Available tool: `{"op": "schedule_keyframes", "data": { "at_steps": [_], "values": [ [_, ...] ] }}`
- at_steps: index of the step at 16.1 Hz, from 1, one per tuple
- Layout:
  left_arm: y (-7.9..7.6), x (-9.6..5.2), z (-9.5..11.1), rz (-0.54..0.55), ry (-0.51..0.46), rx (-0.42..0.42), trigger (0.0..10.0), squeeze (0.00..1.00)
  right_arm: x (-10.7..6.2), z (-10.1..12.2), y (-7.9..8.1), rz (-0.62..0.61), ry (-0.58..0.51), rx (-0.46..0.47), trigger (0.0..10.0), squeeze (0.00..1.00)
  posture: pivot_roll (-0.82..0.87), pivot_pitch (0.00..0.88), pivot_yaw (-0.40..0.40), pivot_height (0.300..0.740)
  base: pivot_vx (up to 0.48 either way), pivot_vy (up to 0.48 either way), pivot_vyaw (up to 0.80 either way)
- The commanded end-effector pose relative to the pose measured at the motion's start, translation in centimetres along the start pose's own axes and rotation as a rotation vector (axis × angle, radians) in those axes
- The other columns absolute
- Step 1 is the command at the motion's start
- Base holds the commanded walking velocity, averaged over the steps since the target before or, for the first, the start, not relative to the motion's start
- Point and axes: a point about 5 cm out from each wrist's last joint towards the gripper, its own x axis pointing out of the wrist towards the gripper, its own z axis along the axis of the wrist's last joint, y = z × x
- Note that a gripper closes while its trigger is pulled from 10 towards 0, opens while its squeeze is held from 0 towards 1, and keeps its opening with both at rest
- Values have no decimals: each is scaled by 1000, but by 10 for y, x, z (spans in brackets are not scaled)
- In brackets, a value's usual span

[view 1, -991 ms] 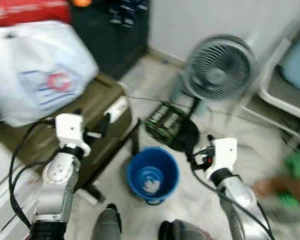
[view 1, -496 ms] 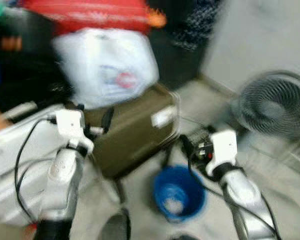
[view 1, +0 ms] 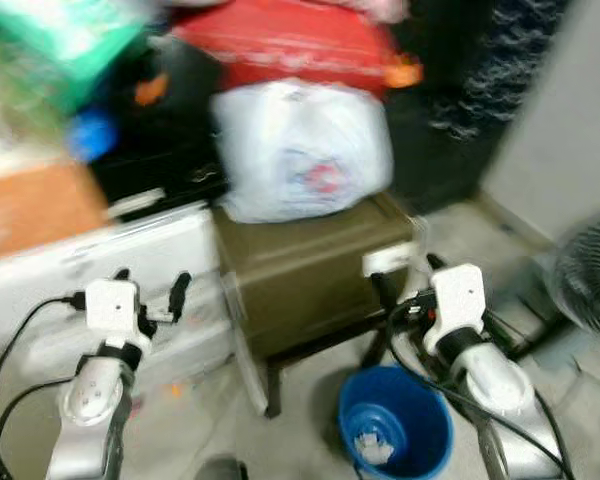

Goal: Clean up the room

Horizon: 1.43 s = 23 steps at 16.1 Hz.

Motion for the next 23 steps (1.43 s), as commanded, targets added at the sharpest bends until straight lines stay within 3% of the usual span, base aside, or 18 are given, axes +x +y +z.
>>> {"op": "schedule_keyframes", "data": {
  "at_steps": [1, 3, 5, 11, 16, 19, 23],
  "values": [
    [-2, -4, 3, -6, -12, 16, 10000, 0, -3, -2, -1, 6, 6, 3, 10000, 0, -33, 0, -51, 740, 0, 0, 800],
    [-1, -12, 4, 13, -12, 34, 10000, 0, -11, -3, -11, -14, 21, -6, 10000, 0, -21, 10, -66, 740, 0, 0, 800],
    [1, -9, 8, 54, -20, 50, 10000, 0, -14, -5, -14, -37, 28, -5, 10000, 0, -14, 37, -64, 740, 0, 0, 800],
    [-2, -13, 16, 45, -34, 113, 10000, 0, -6, 0, -11, -79, -15, 9, 10000, 0, -8, 75, -22, 740, 0, 0, 800],
    [-11, 8, 22, -44, -27, 126, 10000, 0, -11, -4, -10, -169, -23, 35, 10000, 0, -51, 82, 58, 740, 0, 0, 759],
    [-12, 9, 18, -34, -4, 100, 10000, 0, -11, -4, -8, -157, -17, 30, 10000, 0, -52, 88, 15, 740, 0, 0, 0],
    [-14, -2, 9, 19, 20, 71, 10000, 0, -3, 3, -11, -103, -26, 10, 10000, 0, -33, 95, -51, 740, 0, 0, 0]
  ]
}}
